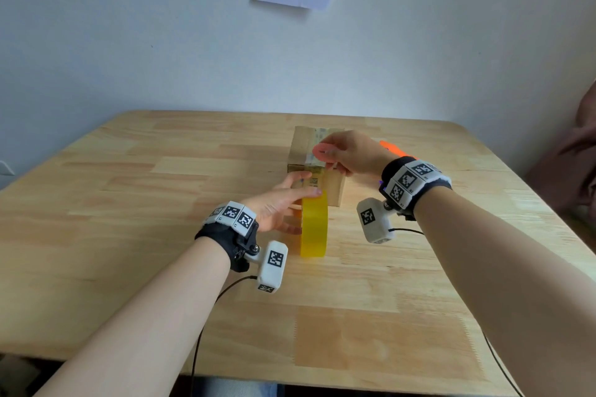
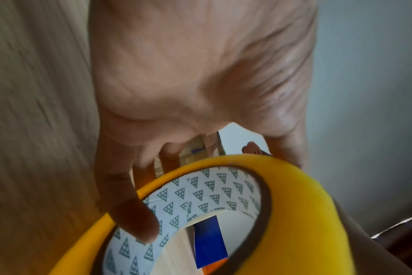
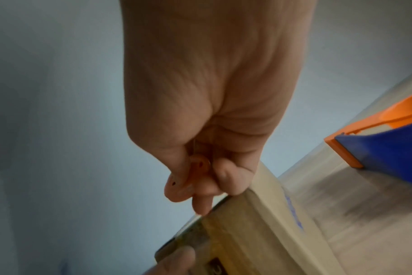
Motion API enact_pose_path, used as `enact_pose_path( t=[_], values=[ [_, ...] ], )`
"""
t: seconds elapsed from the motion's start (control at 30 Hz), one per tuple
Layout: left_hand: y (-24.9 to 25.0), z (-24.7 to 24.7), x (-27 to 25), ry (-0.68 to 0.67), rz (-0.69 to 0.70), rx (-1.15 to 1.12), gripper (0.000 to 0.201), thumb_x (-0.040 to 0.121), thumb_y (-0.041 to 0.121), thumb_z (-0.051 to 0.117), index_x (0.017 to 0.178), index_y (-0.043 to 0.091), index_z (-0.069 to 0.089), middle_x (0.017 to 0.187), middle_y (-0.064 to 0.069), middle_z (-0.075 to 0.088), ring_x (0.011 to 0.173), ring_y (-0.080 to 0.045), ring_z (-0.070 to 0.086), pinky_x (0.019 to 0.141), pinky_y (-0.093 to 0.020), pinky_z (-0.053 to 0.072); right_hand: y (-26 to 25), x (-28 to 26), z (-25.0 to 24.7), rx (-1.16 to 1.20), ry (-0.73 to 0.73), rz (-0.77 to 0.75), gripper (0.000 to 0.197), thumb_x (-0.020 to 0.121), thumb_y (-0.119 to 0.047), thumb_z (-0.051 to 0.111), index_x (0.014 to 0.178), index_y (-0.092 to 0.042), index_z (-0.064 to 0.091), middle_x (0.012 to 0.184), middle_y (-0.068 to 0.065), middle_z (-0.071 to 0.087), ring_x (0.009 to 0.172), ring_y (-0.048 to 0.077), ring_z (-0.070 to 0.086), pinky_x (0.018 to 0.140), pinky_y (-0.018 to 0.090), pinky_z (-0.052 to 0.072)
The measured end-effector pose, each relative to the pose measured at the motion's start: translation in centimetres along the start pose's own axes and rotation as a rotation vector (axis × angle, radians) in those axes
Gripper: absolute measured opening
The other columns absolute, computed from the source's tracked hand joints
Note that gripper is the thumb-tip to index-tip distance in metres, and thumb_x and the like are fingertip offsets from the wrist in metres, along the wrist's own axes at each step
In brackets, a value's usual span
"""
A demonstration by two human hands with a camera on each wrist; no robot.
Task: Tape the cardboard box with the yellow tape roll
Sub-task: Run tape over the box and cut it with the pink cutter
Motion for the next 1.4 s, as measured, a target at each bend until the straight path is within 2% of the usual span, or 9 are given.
enact_pose_path(
  t=[0.1,0.23,0.4,0.53,0.63,0.8,0.87,0.97,1.4],
  values=[
    [0.1,0.1,-0.3,-0.013,-0.002,0.011,0.075,0.080,0.036,0.084,0.142,0.043,0.043,0.136,-0.008,0.059,0.113,-0.033,0.064,0.086,-0.053,0.058,-0.4,-0.6,0.0,-0.190,0.001,-0.042,0.017,0.102,-0.023,0.058,0.111,-0.014,0.069,0.083,0.001,0.071,0.063,0.014,0.060,0.054,0.025,0.049],
    [0.2,0.3,-0.8,-0.046,-0.004,0.038,0.087,0.072,0.037,0.086,0.145,0.044,0.038,0.133,-0.009,0.062,0.110,-0.030,0.065,0.083,-0.049,0.059,-0.8,-1.2,0.0,-0.337,0.021,-0.120,0.019,0.099,-0.023,0.062,0.108,-0.008,0.068,0.094,0.001,0.066,0.083,0.017,0.059,0.060,0.016,0.040],
    [0.1,0.3,-0.9,-0.053,0.004,0.050,0.090,0.073,0.033,0.088,0.146,0.045,0.037,0.127,-0.008,0.066,0.109,-0.030,0.066,0.079,-0.047,0.060,-1.3,-1.5,1.0,-0.339,-0.028,-0.212,0.017,0.097,-0.026,0.068,0.097,-0.009,0.069,0.080,-0.007,0.065,0.069,0.008,0.059,0.061,0.023,0.040],
    [0.1,0.2,-0.8,-0.048,0.004,0.065,0.091,0.069,0.035,0.087,0.145,0.046,0.038,0.132,-0.010,0.063,0.113,-0.031,0.064,0.075,-0.045,0.061,-1.8,-1.8,2.2,-0.387,-0.098,-0.216,0.013,0.098,-0.024,0.066,0.095,-0.011,0.067,0.075,-0.011,0.062,0.052,-0.009,0.057,0.046,0.011,0.040],
    [0.1,0.2,-0.8,-0.053,0.005,0.061,0.089,0.073,0.032,0.087,0.146,0.046,0.037,0.131,-0.009,0.063,0.110,-0.029,0.064,0.075,-0.044,0.061,-2.2,-1.8,2.7,-0.437,-0.112,-0.228,0.014,0.099,-0.024,0.064,0.093,-0.011,0.066,0.078,-0.005,0.064,0.051,-0.004,0.055,0.045,0.010,0.039],
    [0.1,0.2,-0.8,-0.052,0.001,0.058,0.091,0.073,0.031,0.087,0.147,0.046,0.037,0.134,-0.010,0.061,0.113,-0.032,0.065,0.075,-0.044,0.061,-2.7,-1.7,3.3,-0.468,-0.162,-0.231,0.020,0.099,-0.026,0.064,0.081,-0.029,0.057,0.078,-0.008,0.064,0.057,0.010,0.062,0.049,0.025,0.050],
    [0.1,0.3,-0.8,-0.049,0.001,0.060,0.093,0.071,0.031,0.089,0.147,0.047,0.037,0.134,-0.011,0.061,0.113,-0.032,0.065,0.076,-0.045,0.061,-2.9,-1.7,3.5,-0.497,-0.186,-0.228,0.023,0.100,-0.028,0.063,0.079,-0.034,0.054,0.080,-0.007,0.065,0.054,0.009,0.063,0.046,0.023,0.049],
    [0.1,0.2,-0.7,-0.046,-0.006,0.049,0.092,0.071,0.031,0.088,0.146,0.046,0.037,0.131,-0.012,0.064,0.108,-0.032,0.067,0.076,-0.047,0.060,-2.9,-1.7,3.6,-0.511,-0.214,-0.212,0.014,0.101,-0.030,0.061,0.087,-0.029,0.057,0.083,-0.005,0.066,0.048,0.007,0.065,0.041,0.017,0.045],
    [0.0,0.2,-0.5,-0.037,-0.018,0.032,0.089,0.071,0.030,0.089,0.143,0.045,0.038,0.126,-0.012,0.067,0.098,-0.029,0.070,0.067,-0.040,0.062,-2.4,-0.9,4.1,-0.544,-0.289,-0.170,0.014,0.099,-0.026,0.062,0.085,-0.028,0.060,0.091,0.001,0.068,0.057,0.019,0.074,0.044,0.027,0.055]
  ],
)
Point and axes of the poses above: each hand's wrist, its own x-axis towards the middle knuckle, its own z-axis out of the palm, y = z × x, the point moved 8 cm from there along x, towards the middle knuckle
